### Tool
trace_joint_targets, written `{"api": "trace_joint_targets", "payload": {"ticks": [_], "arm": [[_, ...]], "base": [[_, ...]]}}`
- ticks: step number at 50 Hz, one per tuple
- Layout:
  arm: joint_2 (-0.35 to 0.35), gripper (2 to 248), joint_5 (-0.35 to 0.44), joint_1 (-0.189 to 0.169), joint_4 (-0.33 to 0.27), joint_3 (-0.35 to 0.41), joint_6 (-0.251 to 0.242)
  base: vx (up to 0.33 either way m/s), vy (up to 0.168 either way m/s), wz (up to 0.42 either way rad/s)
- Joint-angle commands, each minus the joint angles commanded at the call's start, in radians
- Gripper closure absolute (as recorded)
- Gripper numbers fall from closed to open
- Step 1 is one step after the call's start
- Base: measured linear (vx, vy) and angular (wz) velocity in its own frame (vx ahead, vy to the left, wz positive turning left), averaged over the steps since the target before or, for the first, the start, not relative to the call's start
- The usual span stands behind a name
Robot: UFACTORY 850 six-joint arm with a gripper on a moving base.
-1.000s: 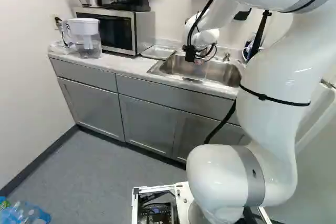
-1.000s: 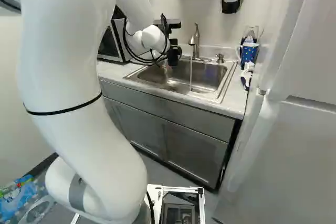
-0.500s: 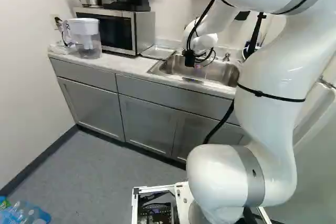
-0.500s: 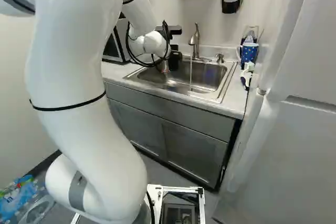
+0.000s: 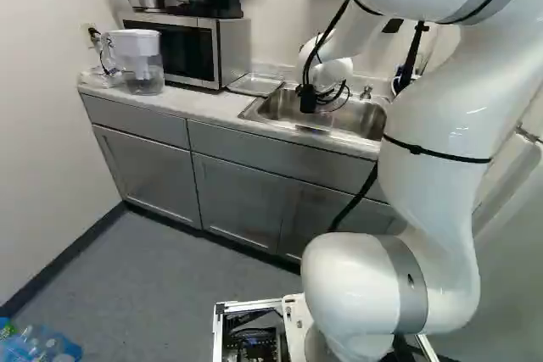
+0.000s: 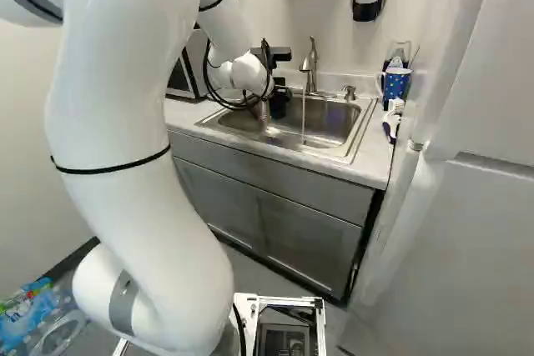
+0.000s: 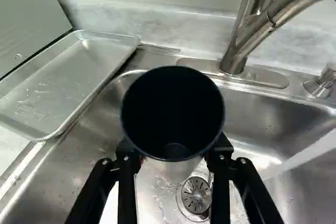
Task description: Rinse the cup and place it in the tray
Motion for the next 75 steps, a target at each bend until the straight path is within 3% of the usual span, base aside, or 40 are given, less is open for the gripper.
{"api": "trace_joint_targets", "payload": {"ticks": [29, 75], "arm": [[0.072, 124, 0.000, -0.061, 0.000, 0.081, 0.000], [0.084, 124, 0.000, -0.161, 0.000, 0.093, 0.000]], "base": [[0.000, 0.000, 0.000], [0.000, 0.000, 0.000]]}}
